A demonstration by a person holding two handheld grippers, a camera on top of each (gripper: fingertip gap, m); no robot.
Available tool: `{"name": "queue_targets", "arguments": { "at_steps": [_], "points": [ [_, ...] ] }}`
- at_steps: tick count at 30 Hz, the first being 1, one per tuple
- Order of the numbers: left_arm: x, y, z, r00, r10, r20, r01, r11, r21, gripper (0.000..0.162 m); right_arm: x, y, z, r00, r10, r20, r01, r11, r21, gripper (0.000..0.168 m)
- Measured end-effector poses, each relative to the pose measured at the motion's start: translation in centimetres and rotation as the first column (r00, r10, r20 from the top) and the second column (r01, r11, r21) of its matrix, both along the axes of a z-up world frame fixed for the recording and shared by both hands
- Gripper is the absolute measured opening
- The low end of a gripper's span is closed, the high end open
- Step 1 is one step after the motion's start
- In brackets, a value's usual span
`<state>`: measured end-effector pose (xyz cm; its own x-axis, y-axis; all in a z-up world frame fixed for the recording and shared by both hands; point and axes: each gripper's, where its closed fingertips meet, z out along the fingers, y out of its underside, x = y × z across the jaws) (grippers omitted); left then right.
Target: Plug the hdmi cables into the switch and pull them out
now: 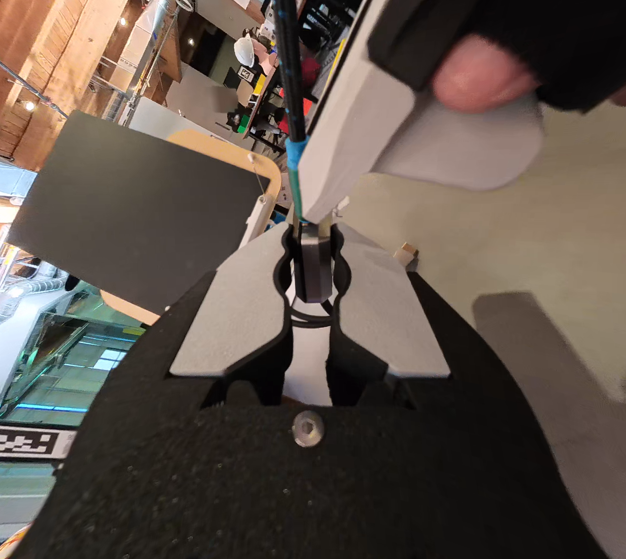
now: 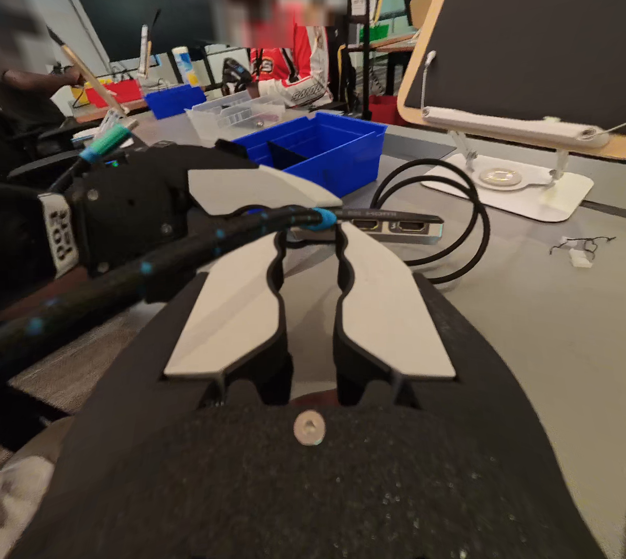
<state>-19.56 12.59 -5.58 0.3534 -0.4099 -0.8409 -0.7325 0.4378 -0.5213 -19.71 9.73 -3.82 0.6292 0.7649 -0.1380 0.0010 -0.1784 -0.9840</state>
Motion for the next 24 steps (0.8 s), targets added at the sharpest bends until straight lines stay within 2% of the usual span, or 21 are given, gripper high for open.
{"name": "queue_targets", "arguments": {
  "at_steps": [5,7,13,16,24],
  "points": [
    [0.4,-0.5,-1.4,0.999,0.005,-0.035,-0.005,1.000,-0.009,0.020,0.3,0.2,-0.5,0.997,-0.062,0.035,0.061,0.998,0.019,0.021],
    [0.1,-0.2,-2.1,0.998,0.024,-0.049,-0.025,0.999,-0.024,0.020,0.3,0.4,-1.5,0.992,-0.061,0.111,0.063,0.998,-0.018,0.021],
    [-0.4,-0.2,-3.2,0.996,0.026,-0.089,-0.026,1.000,-0.007,0.021,-0.1,0.4,-3.0,0.984,-0.040,0.172,0.054,0.996,-0.073,0.021],
    [-0.8,-0.4,-3.5,0.995,0.026,-0.095,-0.026,1.000,-0.006,0.021,-0.4,0.1,-3.4,0.986,-0.025,0.162,0.041,0.994,-0.096,0.021],
    [-0.7,-0.9,-2.4,0.998,0.030,-0.060,-0.028,0.999,0.025,0.021,-0.5,-0.8,-2.4,0.979,-0.099,0.178,0.102,0.995,-0.009,0.021]
  ]
}}
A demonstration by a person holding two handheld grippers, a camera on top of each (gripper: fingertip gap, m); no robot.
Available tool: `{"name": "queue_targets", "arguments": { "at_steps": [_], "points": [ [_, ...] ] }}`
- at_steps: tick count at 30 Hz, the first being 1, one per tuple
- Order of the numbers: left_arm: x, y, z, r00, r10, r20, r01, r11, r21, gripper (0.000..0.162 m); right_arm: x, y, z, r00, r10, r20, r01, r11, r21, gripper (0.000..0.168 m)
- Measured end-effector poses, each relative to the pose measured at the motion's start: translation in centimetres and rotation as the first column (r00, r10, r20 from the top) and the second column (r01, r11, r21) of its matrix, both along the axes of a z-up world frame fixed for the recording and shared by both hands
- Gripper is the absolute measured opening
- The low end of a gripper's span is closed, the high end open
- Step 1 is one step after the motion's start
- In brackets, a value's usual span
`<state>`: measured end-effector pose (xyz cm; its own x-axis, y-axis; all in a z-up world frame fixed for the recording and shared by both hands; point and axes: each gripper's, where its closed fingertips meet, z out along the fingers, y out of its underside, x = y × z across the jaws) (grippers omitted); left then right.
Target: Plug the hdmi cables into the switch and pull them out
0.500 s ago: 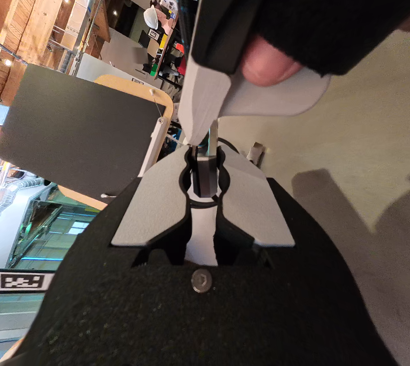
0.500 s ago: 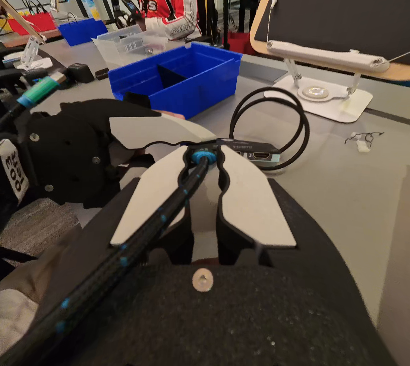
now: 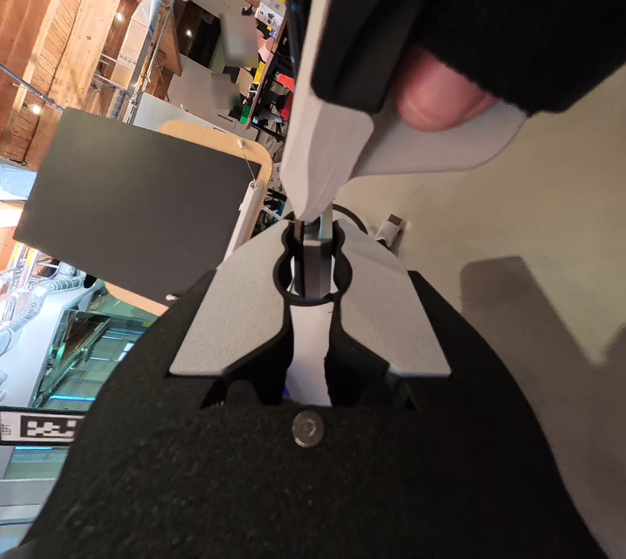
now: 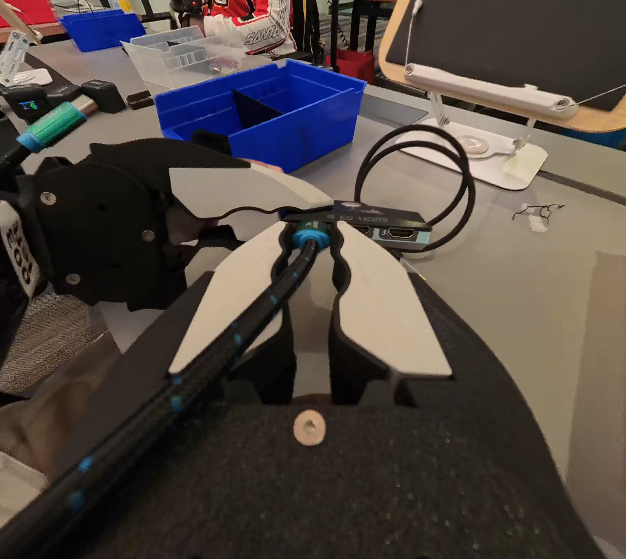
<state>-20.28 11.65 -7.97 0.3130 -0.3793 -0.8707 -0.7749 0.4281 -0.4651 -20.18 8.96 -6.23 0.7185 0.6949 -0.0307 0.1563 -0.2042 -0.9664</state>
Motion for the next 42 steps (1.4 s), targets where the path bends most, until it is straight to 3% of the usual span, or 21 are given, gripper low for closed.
{"name": "queue_targets", "arguments": {
  "at_steps": [9,11,14,28,30,32,35,38,42],
  "points": [
    [0.4,-1.1,-0.8,0.998,-0.052,-0.020,0.051,0.998,-0.024,0.021,0.5,-1.1,-0.7,0.998,0.012,-0.060,-0.015,0.999,-0.050,0.021],
    [0.1,-1.1,-1.5,0.995,-0.068,-0.074,0.066,0.997,-0.034,0.021,0.3,-1.1,-1.4,0.999,0.048,-0.014,-0.048,0.998,-0.032,0.021],
    [-0.1,-0.7,-2.3,0.993,-0.012,-0.117,0.012,1.000,-0.003,0.020,0.2,-0.8,-2.7,0.994,0.107,-0.008,-0.107,0.989,-0.101,0.020],
    [-0.6,0.3,-2.5,0.995,0.075,-0.066,-0.077,0.997,-0.024,0.020,0.0,0.1,-3.1,0.998,-0.027,-0.053,0.020,0.993,-0.116,0.021],
    [-4.7,3.9,-3.8,0.965,0.235,-0.114,-0.243,0.968,-0.059,0.020,1.1,-0.3,-0.7,0.994,-0.039,-0.105,0.035,0.999,-0.040,0.021],
    [-6.3,4.7,-2.8,0.970,0.235,-0.054,-0.239,0.967,-0.086,0.020,2.7,-0.4,0.8,0.997,-0.057,-0.059,0.059,0.998,0.022,0.021],
    [-5.2,3.9,-2.0,0.977,0.208,-0.041,-0.211,0.975,-0.076,0.020,3.4,-0.2,1.0,0.993,-0.017,-0.115,0.013,0.999,-0.038,0.021],
    [-5.9,4.7,-3.1,0.969,0.236,-0.072,-0.242,0.966,-0.087,0.020,4.0,0.0,0.8,0.991,-0.010,-0.136,-0.001,0.997,-0.076,0.021],
    [-6.9,5.8,-4.0,0.956,0.280,-0.093,-0.289,0.952,-0.099,0.020,4.8,-1.1,5.2,0.984,0.089,-0.153,-0.086,0.996,0.029,0.021]
  ]
}}
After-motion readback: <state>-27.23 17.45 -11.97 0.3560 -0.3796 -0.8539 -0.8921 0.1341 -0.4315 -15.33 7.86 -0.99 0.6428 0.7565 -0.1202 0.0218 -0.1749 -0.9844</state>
